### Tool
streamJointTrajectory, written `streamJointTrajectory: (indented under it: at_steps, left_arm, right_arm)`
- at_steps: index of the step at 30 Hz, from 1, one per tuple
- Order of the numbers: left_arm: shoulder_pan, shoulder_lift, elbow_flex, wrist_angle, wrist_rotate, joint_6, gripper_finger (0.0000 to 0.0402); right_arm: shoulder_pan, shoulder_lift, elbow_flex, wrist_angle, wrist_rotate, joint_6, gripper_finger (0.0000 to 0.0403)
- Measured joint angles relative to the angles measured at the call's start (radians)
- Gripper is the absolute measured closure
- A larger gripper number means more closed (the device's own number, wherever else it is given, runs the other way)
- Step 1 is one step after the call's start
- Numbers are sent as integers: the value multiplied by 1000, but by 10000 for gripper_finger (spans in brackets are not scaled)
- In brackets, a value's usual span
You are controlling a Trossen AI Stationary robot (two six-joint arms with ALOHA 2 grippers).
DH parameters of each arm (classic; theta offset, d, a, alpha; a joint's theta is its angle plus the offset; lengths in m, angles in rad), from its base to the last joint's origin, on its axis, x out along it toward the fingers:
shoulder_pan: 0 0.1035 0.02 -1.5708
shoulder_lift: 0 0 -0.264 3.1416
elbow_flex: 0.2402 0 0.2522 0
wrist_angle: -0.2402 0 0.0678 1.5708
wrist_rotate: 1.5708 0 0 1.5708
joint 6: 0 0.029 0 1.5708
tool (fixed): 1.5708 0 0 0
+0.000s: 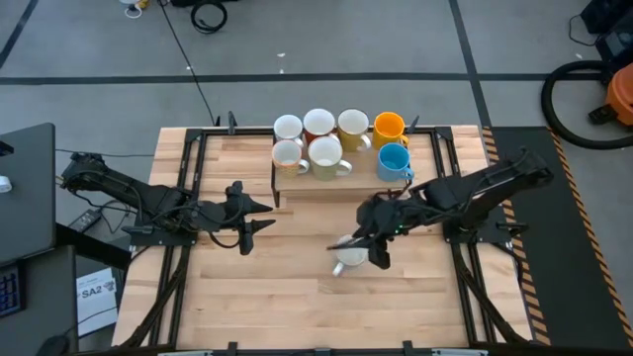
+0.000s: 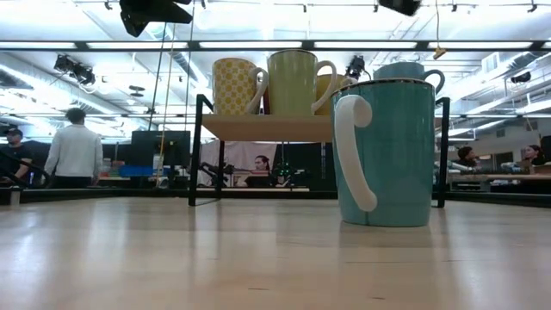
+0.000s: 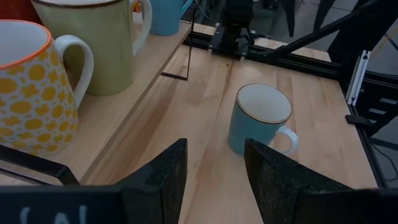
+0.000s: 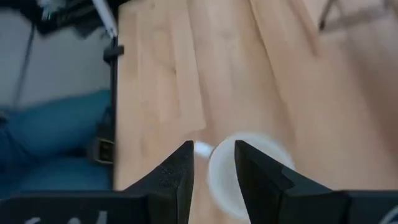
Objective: Place coffee mugs
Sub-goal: Put the blue mug on the shelf
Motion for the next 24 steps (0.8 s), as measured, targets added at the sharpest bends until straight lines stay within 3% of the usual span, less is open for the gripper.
streamJointTrajectory:
  at_steps: [12,17,24]
  left_arm:
    - [0,0,0,-1,0,0,235]
    - [0,0,1,0,0,0,235]
    - [0,0,1,0,0,0,235]
  right_arm:
    - [42,61,-2,-320,0,615,282]
    - [40,132,-2,-400,0,687,282]
    - [24,204,-2,-343,-61,659,282]
